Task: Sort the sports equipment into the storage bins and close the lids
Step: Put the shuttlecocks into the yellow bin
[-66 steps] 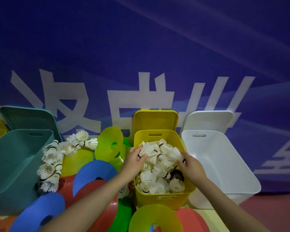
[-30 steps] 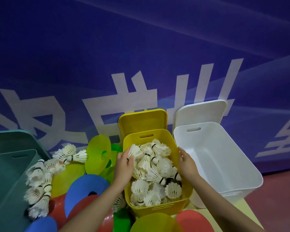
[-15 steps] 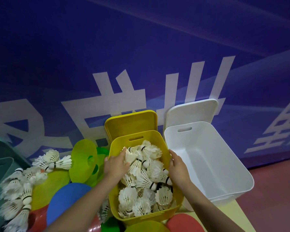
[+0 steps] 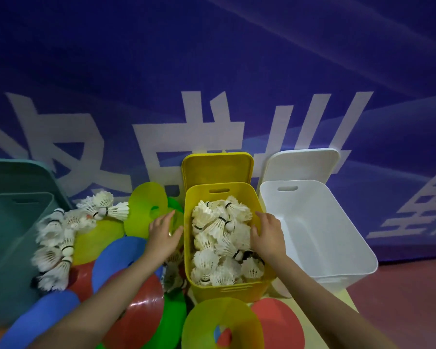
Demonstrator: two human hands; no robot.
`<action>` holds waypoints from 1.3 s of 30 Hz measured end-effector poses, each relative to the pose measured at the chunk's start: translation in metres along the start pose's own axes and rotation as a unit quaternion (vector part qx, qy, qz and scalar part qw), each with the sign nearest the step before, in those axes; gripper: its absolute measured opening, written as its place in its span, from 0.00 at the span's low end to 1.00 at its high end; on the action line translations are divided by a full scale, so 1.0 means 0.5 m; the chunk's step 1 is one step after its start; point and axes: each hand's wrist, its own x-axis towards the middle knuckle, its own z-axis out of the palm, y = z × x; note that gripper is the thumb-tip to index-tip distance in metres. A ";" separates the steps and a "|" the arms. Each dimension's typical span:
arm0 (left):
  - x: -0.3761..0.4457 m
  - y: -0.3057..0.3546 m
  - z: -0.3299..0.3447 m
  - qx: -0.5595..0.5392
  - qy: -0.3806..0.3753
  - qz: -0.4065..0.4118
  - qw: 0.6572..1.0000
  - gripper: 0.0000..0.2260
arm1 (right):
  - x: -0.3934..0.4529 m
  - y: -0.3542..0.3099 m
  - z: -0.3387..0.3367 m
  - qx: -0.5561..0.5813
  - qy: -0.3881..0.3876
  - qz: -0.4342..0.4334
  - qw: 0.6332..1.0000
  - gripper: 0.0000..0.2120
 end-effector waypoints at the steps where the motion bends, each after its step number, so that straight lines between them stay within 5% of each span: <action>1: -0.016 -0.020 -0.013 -0.010 0.003 -0.006 1.000 0.25 | -0.004 -0.010 0.004 -0.011 0.001 -0.001 1.000 0.20; 12: -0.120 -0.217 -0.148 -0.039 0.058 0.000 0.998 0.16 | -0.239 -0.269 0.134 0.202 -0.103 -0.213 0.950 0.15; 16: -0.130 -0.289 -0.207 -0.039 0.055 -0.011 0.998 0.15 | -0.325 -0.250 0.240 0.177 -0.177 -0.087 0.964 0.19; 21: -0.143 -0.360 -0.242 -0.037 0.034 0.003 0.999 0.14 | -0.328 -0.232 0.319 0.098 -0.168 0.053 0.980 0.28; 26: -0.148 -0.415 -0.264 -0.031 0.004 0.028 0.999 0.15 | -0.292 -0.275 0.328 0.230 -0.202 0.172 0.936 0.32; 30: -0.150 -0.444 -0.283 -0.037 -0.005 0.036 0.999 0.15 | -0.276 -0.275 0.352 0.222 -0.185 0.193 0.938 0.39; 35: -0.133 -0.473 -0.306 -0.049 0.024 0.070 0.996 0.14 | -0.286 -0.324 0.345 0.224 -0.088 0.184 0.953 0.27; 39: -0.113 -0.485 -0.325 -0.043 0.077 0.076 0.993 0.14 | -0.297 -0.351 0.329 0.113 0.000 0.121 0.986 0.26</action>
